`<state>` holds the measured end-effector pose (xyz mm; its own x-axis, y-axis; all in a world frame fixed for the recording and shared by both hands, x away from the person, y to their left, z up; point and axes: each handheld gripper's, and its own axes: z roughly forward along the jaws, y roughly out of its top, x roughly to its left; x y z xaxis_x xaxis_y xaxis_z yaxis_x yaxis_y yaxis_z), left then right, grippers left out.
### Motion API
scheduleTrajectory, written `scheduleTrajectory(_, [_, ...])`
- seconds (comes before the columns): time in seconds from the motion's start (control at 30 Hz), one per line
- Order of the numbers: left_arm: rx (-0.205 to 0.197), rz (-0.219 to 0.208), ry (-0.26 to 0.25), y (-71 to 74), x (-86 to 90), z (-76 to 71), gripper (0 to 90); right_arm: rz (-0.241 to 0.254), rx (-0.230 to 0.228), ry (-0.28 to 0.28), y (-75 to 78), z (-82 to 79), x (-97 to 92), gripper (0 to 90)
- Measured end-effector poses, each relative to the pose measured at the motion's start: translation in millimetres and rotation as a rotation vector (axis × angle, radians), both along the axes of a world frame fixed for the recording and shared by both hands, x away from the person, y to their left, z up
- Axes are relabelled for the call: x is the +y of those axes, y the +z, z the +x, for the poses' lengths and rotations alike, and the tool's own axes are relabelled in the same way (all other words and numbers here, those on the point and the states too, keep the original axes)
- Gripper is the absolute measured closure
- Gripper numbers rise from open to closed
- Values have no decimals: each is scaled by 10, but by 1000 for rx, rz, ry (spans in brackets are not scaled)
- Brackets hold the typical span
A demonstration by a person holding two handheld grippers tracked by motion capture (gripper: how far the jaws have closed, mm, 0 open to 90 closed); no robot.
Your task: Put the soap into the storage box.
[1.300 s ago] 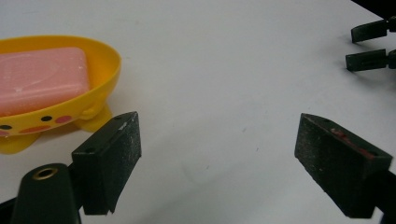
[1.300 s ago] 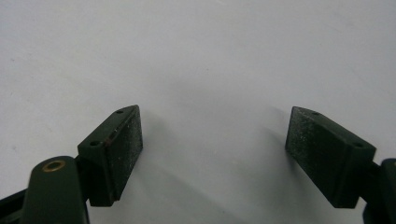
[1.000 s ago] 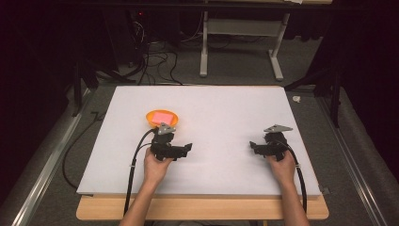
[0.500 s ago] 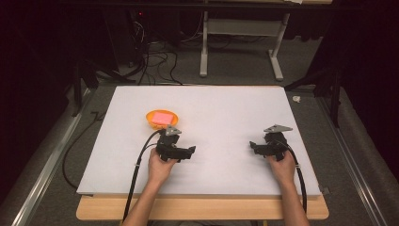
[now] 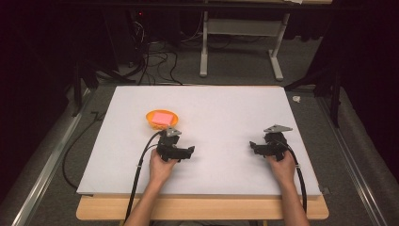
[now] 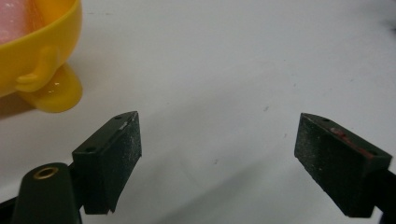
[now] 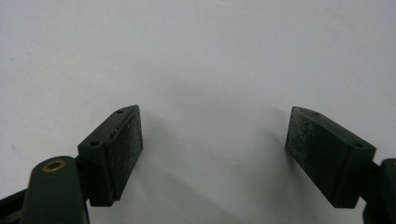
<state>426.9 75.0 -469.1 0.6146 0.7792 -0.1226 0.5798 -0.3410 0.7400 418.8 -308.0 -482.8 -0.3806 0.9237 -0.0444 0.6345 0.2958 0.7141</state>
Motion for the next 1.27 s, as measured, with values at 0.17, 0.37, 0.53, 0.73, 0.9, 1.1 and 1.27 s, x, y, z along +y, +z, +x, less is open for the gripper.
scheduleTrajectory(0.17, [-8, 32, 5, -65, -32, 12, 158, -1, 1, 2, 1, -1, 1, 195])
scheduleTrajectory(0.37, [-13, 41, 11, -120, -60, 23, 159, -2, 0, 2, 1, -2, 2, 196])
scheduleTrajectory(0.53, [-25, 75, 7, -156, -117, 41, 160, -4, -2, 2, 1, -4, 4, 196])
scheduleTrajectory(0.73, [-53, 106, 12, -175, -161, 25, 158, -1, -1, 1, 2, -2, 4, 195])
scheduleTrajectory(0.9, [-51, 100, 12, -179, -156, 23, 157, 1, 0, -1, 1, -2, 4, 194])
scheduleTrajectory(1.1, [-51, 100, 12, -180, -155, 22, 157, 1, 1, 0, 1, -1, 3, 194])
scheduleTrajectory(1.27, [-51, 98, 14, -180, -155, 23, 157, 1, 1, 0, 1, -1, 2, 194])
